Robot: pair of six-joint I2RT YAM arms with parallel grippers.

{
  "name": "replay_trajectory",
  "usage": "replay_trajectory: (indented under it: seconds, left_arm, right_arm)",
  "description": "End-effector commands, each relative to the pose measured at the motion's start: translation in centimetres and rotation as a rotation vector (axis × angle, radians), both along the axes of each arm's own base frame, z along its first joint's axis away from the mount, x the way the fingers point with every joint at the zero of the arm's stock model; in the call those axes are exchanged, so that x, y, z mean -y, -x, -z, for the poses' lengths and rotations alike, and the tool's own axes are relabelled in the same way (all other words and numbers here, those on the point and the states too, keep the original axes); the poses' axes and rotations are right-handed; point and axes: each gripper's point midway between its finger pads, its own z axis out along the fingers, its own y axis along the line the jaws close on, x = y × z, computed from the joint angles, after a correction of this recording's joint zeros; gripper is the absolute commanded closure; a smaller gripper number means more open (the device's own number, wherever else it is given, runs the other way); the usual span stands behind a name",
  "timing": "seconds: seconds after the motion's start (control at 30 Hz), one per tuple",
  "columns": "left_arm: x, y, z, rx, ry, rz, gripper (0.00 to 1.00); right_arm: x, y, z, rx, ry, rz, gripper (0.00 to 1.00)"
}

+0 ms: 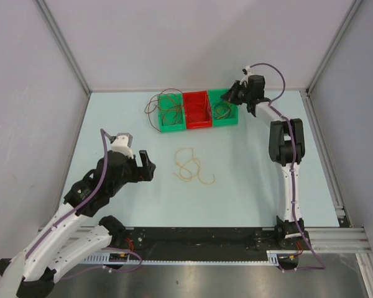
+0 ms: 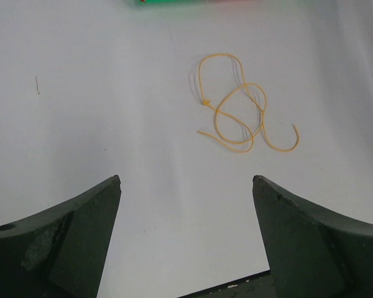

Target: Untangle the cables

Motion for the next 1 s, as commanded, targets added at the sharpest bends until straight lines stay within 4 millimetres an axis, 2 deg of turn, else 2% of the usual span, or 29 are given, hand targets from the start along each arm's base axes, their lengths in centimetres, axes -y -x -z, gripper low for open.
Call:
replay_trajectory:
  seconds: [0.0, 0.03, 0.07, 0.13, 0.23, 0.33, 0.47, 0.6, 0.7, 0.77, 0.9, 0.97]
  left_arm:
    - [0.0, -0.4, -0.4, 0.026, -0.001, 0.003, 0.09]
    - [0.0, -0.4, -0.4, 0.027, -0.002, 0.001, 0.09]
    - [0.0, -0.4, -0.5, 0.028, -0.001, 0.001, 0.09]
    - [0.0, -0.4, -0.4, 0.024, -0.004, 0.001, 0.09]
    - [0.0, -0.5, -0.3, 0.022, -0.006, 0.001, 0.09]
    - [0.0, -0.5, -0.3, 0.02, -0.005, 0.0, 0.09]
    - [0.0, -0.5, -0.3, 0.021, -0.004, 0.003, 0.09]
    - [0.0, -0.4, -0.5, 0.028, 0.001, 0.003, 0.09]
    - [0.0, -0.4, -0.6, 0.031, 0.004, 0.004, 0.09]
    - [0.0, -0.4, -0.6, 0.032, 0.005, 0.004, 0.09]
    - [0.0, -0.3, -0.7, 0.037, 0.01, 0.007, 0.09]
    - [0.0, -0.2, -0.9, 0.041, 0.016, 0.007, 0.09]
  right_arm:
    - [0.2, -2.0, -4.1, 0.087, 0.033, -0.03, 1.0]
    - [0.5, -2.1, -3.9, 0.092, 0.067, -0.033, 1.0]
    - [0.7, -2.3, -4.8, 0.103, 0.08, -0.027, 1.0]
    - [0.9, -2.5, -5.2, 0.12, 0.102, -0.018, 1.0]
    - [0.2, -2.1, -5.7, 0.134, 0.095, -0.053, 1.0]
    - [-1.1, -1.3, -4.5, 0.121, 0.125, -0.081, 1.0]
    - [-1.9, -0.8, -1.7, 0.099, 0.211, -0.08, 1.0]
    - [-2.3, 0.1, 0.3, 0.027, 0.173, -0.097, 1.0]
    - [-2.9, 0.9, 0.5, 0.02, 0.17, -0.107, 1.0]
    - [-3.1, 1.5, 1.3, 0.0, 0.183, -0.11, 1.0]
    - [-2.1, 1.6, 1.6, -0.027, 0.205, -0.082, 0.99]
    - [-1.1, 1.4, 0.5, -0.013, 0.217, -0.056, 0.95]
